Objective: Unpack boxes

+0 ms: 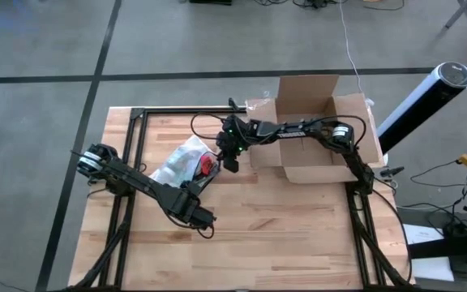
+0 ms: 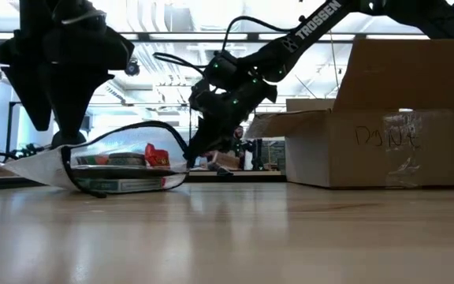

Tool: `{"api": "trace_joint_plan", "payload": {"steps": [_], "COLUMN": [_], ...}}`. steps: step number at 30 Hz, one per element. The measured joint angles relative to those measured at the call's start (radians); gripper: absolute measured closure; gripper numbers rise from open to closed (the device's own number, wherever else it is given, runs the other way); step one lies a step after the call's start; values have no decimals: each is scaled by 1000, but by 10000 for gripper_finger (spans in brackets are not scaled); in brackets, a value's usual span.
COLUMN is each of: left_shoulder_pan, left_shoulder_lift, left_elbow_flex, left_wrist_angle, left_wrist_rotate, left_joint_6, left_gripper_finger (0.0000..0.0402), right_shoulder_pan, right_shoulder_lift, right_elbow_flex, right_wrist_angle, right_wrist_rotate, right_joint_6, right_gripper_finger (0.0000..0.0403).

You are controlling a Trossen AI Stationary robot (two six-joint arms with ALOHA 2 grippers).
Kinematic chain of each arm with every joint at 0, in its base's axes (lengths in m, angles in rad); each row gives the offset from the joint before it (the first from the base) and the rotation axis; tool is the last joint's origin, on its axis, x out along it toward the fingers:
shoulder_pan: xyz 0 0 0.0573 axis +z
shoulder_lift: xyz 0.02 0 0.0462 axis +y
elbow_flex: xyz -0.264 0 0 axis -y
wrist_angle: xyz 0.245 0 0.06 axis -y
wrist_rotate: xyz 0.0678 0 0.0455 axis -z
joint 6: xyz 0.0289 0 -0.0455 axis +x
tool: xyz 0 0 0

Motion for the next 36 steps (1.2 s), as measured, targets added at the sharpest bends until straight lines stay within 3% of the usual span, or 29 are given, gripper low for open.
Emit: {"api": "trace_joint_plan", "payload": {"steps": [11,24,36], "left_shoulder_pan": [1,1,1], "left_shoulder_lift": [0,0,0], "left_elbow_flex": [5,54,138], "left_wrist_angle": [0,-11,-101], "left_wrist_rotate": [0,-18,-75], "left_joint_6": [2,2,2], "left_gripper_finger": [50,50,50], "right_shoulder_pan": [0,0,0], "right_shoulder_lift": [-13,-14,-16], "right_elbow_flex": [97,341,473], "right_wrist_angle": [-164,-407,-486], "right_wrist_rotate": [-61,-86,-112], "right_joint_6": [-11,-62,-65], "right_gripper_finger": [403,403,402]}}
